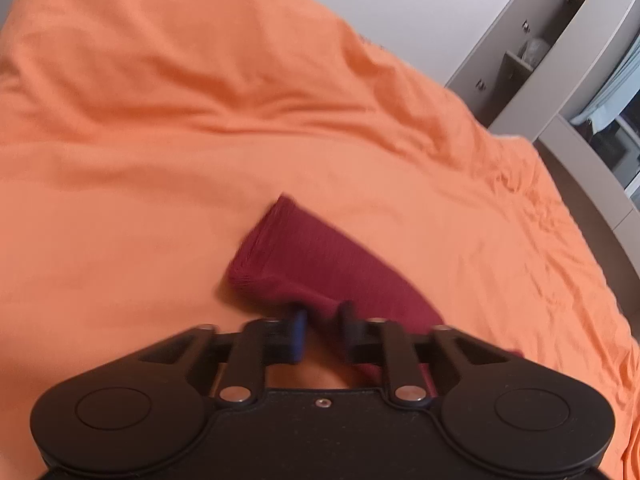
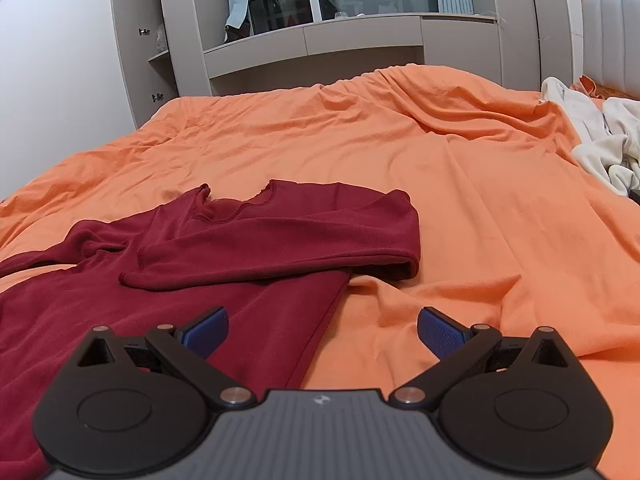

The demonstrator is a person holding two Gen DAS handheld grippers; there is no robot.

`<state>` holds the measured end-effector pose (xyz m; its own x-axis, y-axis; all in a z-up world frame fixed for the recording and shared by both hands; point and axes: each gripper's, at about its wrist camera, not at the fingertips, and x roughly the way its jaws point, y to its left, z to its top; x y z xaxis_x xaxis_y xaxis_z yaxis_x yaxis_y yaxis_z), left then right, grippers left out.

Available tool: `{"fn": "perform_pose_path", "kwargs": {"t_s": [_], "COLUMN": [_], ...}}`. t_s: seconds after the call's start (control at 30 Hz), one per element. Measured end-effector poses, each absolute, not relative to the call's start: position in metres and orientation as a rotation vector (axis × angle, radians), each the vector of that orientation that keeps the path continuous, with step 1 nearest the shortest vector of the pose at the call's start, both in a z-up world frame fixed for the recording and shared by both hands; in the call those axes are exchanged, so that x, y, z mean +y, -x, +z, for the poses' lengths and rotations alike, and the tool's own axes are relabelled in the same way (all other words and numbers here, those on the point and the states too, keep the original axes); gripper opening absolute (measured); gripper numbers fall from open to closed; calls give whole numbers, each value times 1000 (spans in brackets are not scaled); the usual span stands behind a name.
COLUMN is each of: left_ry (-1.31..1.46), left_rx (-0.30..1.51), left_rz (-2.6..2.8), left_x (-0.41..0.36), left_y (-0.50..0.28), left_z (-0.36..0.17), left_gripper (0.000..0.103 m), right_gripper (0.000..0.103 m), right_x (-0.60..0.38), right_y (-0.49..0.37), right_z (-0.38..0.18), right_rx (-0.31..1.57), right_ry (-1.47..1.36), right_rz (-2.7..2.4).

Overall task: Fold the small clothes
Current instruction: 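Grasp the other sleeve cuff with the left tool and lift it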

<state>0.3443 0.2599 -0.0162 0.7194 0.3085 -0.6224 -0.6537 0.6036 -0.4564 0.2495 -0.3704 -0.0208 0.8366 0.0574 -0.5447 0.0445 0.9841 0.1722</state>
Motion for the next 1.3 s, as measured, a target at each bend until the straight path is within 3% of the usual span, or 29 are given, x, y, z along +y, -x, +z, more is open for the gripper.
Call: {"fn": "perform_pose_path", "kwargs": {"t_s": [0.1,0.37,0.67,0.97,1.3], "left_ry": [673,408,144,48,-36], "left_rx": [463,289,187,327,590], "left_rz": [565,337,-83,-409,-553], "left_x": [256,206,80,-44,-101], "left_y": [-347,-371,-403,-421,-410], "left_z": [-3,65,128,81,-15], "left_gripper": [5,4,4,4,5], "right_gripper": [103,103,103,103,103], "right_x": [-369,-370,-377,-395,-408], "right_y": [-249,-248,-241,-232,-226], "right_z": [-20,-18,-15,-15,-21], "right_rx": [577,566,549,544,549], "right_ry": [-178,-200,-222,-243,-267], "right_rz": [8,14,-1,-50,-88]}}
